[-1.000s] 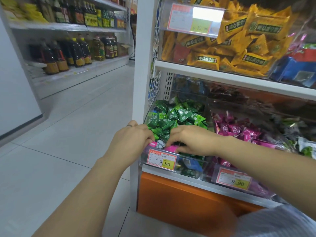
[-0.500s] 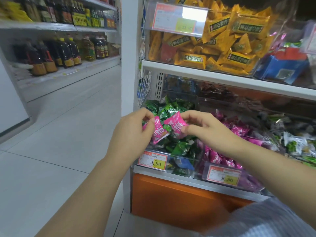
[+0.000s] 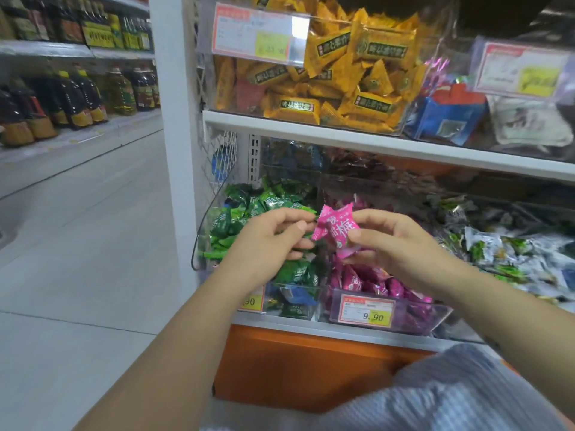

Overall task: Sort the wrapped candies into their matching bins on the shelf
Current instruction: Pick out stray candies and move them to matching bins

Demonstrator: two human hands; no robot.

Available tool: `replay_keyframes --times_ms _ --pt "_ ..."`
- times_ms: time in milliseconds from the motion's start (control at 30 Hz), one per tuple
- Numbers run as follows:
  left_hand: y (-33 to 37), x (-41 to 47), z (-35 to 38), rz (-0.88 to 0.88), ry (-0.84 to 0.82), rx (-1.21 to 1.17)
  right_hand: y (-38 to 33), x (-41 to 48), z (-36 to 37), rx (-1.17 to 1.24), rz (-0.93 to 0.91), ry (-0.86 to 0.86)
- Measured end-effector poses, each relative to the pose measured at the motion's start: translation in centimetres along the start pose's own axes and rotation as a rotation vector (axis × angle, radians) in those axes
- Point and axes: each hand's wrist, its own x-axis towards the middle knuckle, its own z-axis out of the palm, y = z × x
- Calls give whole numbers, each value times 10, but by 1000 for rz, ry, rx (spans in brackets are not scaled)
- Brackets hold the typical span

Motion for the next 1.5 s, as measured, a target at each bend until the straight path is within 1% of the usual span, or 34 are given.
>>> replay_keyframes --times_ms 67,133,167,200,267,333,400,500,600,700,833,967,1167,1267,1333,1433,1500 --pt "-4 1 -5 72 64 181 5 2 -17 -58 -19 159" --pt "-9 2 -12 121 122 388 15 5 -36 -275 -20 336" --pt "-12 2 -15 134 138 463 20 8 -45 -397 -13 393" --pt "-16 3 -17 143 144 519 24 10 -53 -506 2 421" --pt "-23 3 -22 156 145 607 29 13 -64 -672 35 427" --pt "-27 3 -26 159 134 663 27 14 -62 -763 22 422" --pt "-30 3 -27 156 107 690 21 13 -52 -754 -32 383" --pt "-33 2 -22 155 6 716 12 9 -26 -764 -97 176" --pt "-34 3 -18 130 -111 769 15 5 0 -904 -240 4" --pt "-33 4 -20 121 -152 819 20 5 15 -1066 -350 -128" --pt "-33 5 -22 123 -180 917 23 10 23 -1283 -324 -238" --pt "-35 5 -24 109 -168 931 25 16 38 -1443 -245 -359" --pt "-36 -1 -30 103 -157 865 26 28 58 -1587 -98 -413" --pt "-38 -4 -33 104 -171 869 23 32 61 -1606 -41 -417" --pt "-39 -7 -35 107 -175 842 20 34 58 -1545 -40 -376" --pt "-38 -9 -42 122 -150 749 12 37 48 -1390 -37 -303" --pt "-38 -11 -47 119 -137 691 4 38 41 -1302 -32 -296"
